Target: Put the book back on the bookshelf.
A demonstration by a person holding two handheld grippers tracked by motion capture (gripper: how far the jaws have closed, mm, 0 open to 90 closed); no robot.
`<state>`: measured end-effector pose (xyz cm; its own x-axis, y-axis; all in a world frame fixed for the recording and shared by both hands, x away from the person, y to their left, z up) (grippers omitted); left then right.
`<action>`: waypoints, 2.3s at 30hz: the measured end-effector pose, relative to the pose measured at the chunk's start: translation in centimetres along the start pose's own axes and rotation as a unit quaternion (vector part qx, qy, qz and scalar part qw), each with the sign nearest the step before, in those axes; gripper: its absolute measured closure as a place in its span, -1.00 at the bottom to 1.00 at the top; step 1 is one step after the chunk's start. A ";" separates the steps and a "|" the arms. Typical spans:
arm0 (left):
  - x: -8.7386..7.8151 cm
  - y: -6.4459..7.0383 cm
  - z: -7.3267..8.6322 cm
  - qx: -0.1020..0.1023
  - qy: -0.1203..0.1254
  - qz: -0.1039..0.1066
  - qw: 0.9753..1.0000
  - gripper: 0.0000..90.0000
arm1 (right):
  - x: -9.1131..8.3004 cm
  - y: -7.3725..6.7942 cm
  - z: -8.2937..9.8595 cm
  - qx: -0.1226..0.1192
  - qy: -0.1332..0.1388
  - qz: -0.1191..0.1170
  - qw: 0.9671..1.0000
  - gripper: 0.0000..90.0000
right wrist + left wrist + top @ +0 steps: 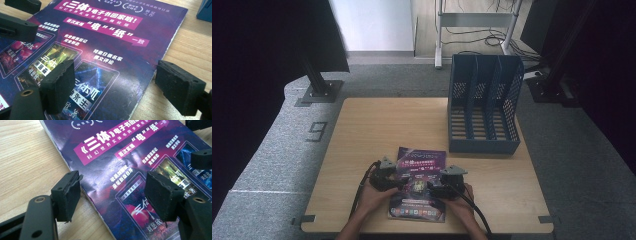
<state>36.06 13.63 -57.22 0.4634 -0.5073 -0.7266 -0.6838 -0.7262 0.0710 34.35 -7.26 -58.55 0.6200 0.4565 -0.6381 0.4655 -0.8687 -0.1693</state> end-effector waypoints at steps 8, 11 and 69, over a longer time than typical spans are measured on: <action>0.3 -0.3 0.2 -0.018 -0.006 0.002 1.000 -0.37 | 0.0 0.0 0.0 -0.001 -0.001 0.000 1.000 -0.63; 0.3 -0.2 0.2 -0.016 -0.006 -0.003 1.000 -0.37 | 0.0 0.0 0.0 -0.001 -0.001 0.000 1.000 -0.63; 1.0 0.7 -2.5 0.015 0.033 0.031 0.999 0.54 | 0.6 1.0 -0.8 -0.018 -0.008 -0.018 1.000 -0.63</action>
<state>37.50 11.45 -56.23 0.4558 -0.5808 -0.6745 -0.7286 -0.6787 0.0922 35.64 -7.69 -58.51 0.5921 0.4841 -0.6443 0.5106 -0.8439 -0.1649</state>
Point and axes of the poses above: each handheld gripper's, and its own axes: x roughly forward along the jaws, z roughly out of its underside, y roughly to its right, the point moved 5 cm from there along x, roughly forward along the jaws, and after that the axes turned 4 degrees about x, right-handed, at the moved point
